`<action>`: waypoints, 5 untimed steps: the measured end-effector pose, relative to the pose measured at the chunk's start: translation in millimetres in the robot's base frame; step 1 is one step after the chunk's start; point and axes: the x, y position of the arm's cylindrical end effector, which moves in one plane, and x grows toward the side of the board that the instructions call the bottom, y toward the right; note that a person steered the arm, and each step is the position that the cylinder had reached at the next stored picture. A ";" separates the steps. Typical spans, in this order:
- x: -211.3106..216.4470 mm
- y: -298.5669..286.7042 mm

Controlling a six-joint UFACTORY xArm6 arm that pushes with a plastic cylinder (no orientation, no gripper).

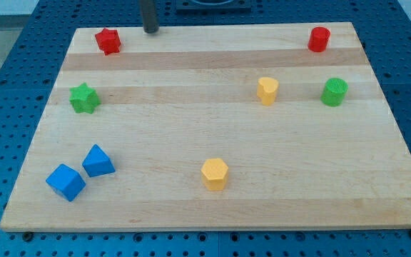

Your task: Point your arm at the red star

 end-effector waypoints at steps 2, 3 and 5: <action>-0.2 -67.4; -1.0 -72.6; 3.1 -71.5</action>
